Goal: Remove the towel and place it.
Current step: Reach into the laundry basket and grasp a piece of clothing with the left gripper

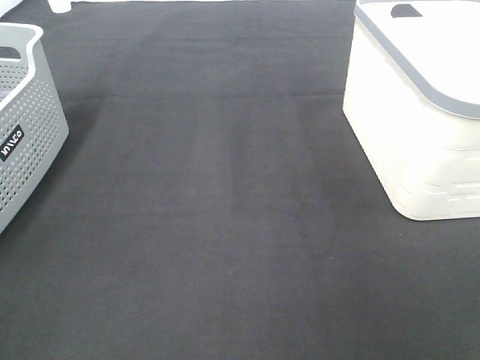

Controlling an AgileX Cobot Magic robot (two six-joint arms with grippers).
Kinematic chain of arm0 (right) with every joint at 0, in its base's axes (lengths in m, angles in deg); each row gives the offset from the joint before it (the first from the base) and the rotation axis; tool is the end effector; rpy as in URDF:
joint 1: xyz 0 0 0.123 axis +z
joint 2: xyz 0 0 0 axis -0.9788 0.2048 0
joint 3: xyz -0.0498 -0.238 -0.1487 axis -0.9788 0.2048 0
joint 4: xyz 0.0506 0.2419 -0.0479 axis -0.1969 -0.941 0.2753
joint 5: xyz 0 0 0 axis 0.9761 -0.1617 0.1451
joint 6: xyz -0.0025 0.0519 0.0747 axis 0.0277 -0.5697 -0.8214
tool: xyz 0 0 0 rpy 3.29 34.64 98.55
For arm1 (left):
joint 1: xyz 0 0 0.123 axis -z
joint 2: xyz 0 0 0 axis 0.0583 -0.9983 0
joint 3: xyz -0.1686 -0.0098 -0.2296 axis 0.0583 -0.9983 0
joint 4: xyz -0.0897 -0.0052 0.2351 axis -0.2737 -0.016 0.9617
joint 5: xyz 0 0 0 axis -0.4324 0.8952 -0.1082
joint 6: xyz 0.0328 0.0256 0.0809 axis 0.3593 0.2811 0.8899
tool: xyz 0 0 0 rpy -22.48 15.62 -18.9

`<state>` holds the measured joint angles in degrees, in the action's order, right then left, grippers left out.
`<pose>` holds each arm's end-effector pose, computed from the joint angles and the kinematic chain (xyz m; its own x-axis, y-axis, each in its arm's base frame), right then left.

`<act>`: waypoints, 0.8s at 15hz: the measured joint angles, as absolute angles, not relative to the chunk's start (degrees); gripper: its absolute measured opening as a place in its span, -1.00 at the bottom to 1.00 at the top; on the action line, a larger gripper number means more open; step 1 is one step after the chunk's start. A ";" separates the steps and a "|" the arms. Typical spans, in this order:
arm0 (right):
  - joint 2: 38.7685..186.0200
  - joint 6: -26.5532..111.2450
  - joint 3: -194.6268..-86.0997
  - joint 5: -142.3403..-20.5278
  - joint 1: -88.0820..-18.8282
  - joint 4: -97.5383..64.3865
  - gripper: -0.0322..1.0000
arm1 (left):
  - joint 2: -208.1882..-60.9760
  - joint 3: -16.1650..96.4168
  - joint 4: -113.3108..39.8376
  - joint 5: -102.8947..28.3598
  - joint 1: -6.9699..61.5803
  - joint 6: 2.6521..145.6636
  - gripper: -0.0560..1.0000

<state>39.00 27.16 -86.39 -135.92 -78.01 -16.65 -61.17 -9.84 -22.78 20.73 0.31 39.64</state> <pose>-0.0035 0.0113 0.2620 -0.5210 -0.0731 -0.8504 -0.1461 0.9893 0.0046 -0.0085 0.0003 0.2803 -0.4527 -0.0282 -0.8912 -0.0611 0.9981 -0.0005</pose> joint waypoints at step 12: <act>39.00 27.16 -86.39 -135.92 -78.01 -16.65 0.57 | -61.17 -9.84 -23.24 20.73 0.31 39.18 0.97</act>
<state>39.00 27.16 -86.39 -135.92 -78.01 -16.65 -61.17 -9.84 -23.24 20.73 0.31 39.18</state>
